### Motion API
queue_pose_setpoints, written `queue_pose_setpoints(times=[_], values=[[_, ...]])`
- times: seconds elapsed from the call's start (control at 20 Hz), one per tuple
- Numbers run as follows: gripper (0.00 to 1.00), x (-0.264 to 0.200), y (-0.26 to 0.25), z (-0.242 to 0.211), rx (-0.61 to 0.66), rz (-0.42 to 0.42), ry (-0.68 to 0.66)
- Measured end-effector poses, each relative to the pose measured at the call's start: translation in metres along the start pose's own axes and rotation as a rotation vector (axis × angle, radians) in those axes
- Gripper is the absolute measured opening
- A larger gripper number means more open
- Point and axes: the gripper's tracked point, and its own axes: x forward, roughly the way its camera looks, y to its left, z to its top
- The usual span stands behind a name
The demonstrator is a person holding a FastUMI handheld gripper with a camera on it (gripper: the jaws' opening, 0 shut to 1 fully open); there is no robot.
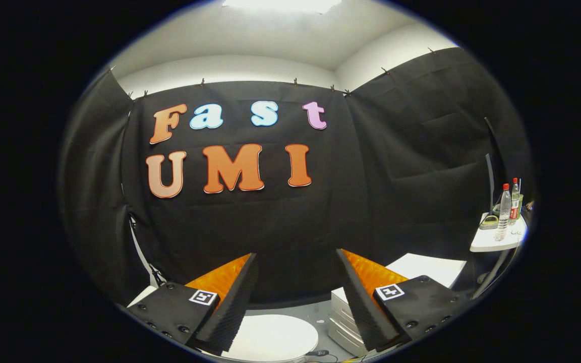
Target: Open the toilet lid.
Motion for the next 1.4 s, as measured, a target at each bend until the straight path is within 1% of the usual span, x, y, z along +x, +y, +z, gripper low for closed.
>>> queue_pose_setpoints(times=[0.7, 1.05, 1.2, 1.4], values=[[0.98, 0.004, 0.005, -0.012, -0.001, 0.009, 0.022], [0.98, -0.001, 0.006, -0.017, -0.009, 0.013, 0.017], [0.98, -0.002, -0.003, -0.029, 0.009, -0.001, 0.015], [0.98, -0.005, -0.02, -0.064, 0.022, -0.041, 0.026]])
